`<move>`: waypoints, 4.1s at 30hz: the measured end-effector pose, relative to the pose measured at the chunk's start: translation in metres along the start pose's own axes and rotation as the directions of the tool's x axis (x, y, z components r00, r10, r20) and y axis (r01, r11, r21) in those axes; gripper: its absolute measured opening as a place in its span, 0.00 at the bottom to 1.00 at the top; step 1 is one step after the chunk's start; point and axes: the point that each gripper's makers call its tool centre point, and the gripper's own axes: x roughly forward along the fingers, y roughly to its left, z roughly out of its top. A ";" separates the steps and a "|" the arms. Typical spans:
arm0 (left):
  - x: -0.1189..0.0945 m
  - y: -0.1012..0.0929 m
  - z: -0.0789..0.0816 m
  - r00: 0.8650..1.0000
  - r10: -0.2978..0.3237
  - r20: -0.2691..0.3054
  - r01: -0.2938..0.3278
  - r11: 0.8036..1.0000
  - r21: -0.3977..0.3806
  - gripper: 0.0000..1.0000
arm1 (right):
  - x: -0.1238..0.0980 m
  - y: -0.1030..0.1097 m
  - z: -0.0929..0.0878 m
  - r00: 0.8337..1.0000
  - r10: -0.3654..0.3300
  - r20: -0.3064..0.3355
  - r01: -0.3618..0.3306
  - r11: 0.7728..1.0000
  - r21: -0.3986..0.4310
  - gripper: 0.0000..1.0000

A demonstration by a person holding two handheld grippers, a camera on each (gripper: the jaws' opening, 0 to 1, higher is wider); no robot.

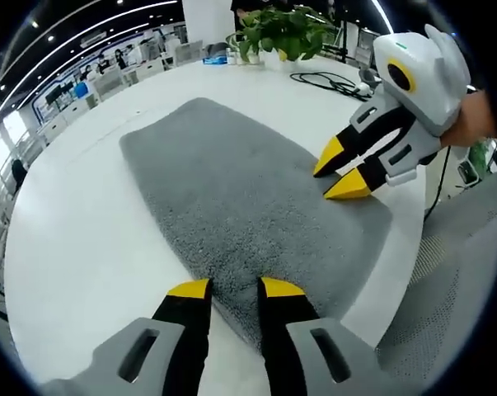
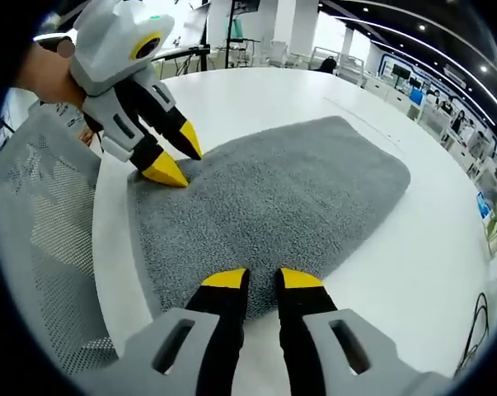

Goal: Fold the towel on the table until its edges align and the towel forms a compact rectangular stack.

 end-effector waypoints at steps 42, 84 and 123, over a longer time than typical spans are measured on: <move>-0.032 0.001 0.030 0.988 -0.061 0.142 0.037 0.986 0.166 0.23 | -0.031 0.026 0.039 0.989 0.007 0.148 0.008 0.995 -0.098 0.27; -0.018 -0.049 -0.026 0.971 -0.235 -0.042 0.228 0.859 0.458 0.29 | -0.028 0.066 -0.021 0.983 0.185 -0.003 -0.178 0.942 -0.283 0.23; -0.033 -0.061 -0.044 0.958 -0.277 -0.078 0.283 0.855 0.434 0.10 | -0.035 0.088 -0.029 0.972 0.233 -0.040 -0.236 0.958 -0.164 0.05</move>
